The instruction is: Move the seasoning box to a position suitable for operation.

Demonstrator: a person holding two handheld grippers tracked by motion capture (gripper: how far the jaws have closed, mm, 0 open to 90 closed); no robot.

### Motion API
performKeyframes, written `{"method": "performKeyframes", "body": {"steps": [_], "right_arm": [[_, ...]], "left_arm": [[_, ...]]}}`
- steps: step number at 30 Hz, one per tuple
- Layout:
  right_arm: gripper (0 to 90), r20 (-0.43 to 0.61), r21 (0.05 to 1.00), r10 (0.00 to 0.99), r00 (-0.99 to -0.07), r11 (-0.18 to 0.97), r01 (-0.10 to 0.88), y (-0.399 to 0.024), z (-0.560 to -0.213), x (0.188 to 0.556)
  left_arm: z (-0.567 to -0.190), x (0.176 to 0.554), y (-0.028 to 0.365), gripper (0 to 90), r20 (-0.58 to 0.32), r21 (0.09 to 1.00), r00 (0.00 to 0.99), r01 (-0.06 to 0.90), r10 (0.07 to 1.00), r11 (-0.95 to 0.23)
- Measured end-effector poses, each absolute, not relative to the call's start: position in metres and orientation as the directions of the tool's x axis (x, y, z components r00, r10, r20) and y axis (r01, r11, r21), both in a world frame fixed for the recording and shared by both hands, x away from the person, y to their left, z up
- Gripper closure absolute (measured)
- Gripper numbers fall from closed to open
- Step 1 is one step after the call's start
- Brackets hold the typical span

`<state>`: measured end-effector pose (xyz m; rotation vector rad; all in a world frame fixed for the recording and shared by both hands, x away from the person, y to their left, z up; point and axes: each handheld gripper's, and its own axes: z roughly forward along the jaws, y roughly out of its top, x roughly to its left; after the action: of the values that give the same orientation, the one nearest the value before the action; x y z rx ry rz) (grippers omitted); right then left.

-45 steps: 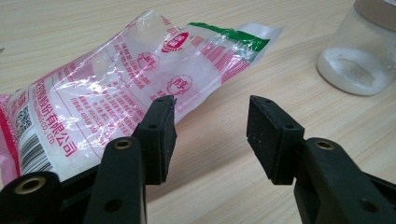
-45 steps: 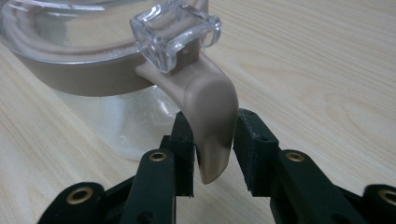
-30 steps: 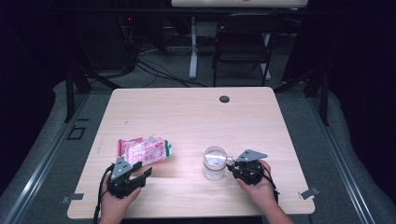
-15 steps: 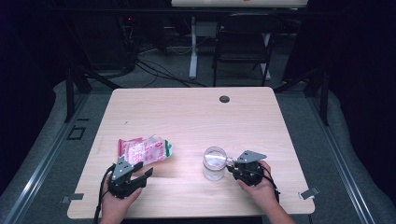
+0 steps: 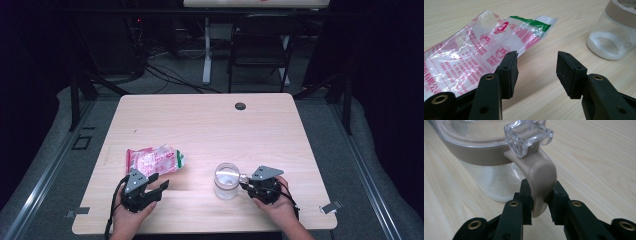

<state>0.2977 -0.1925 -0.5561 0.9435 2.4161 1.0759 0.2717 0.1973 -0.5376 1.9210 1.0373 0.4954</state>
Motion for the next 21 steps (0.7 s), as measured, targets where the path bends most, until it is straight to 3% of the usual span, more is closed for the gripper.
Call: {"method": "performKeyframes", "body": {"steps": [11, 15, 21], "right_arm": [[75.3, -0.033, 0.763, 0.633, -0.774, 0.516, 0.389, -0.18, -0.558, 0.29], [65.9, -0.005, 0.781, 0.648, -0.762, 0.478, 0.401, -0.184, -0.557, 0.287], [60.1, -0.028, 0.795, 0.67, -0.742, 0.465, 0.39, -0.193, -0.545, 0.271]], "left_arm": [[-0.536, 0.273, 0.182, 52.0, -0.047, 0.841, 0.607, 0.452, 0.793, -0.297], [-0.534, 0.272, 0.178, 51.9, -0.056, 0.847, 0.615, 0.446, 0.786, -0.289], [-0.531, 0.271, 0.17, 52.2, -0.074, 0.856, 0.638, 0.435, 0.767, -0.28]]}}
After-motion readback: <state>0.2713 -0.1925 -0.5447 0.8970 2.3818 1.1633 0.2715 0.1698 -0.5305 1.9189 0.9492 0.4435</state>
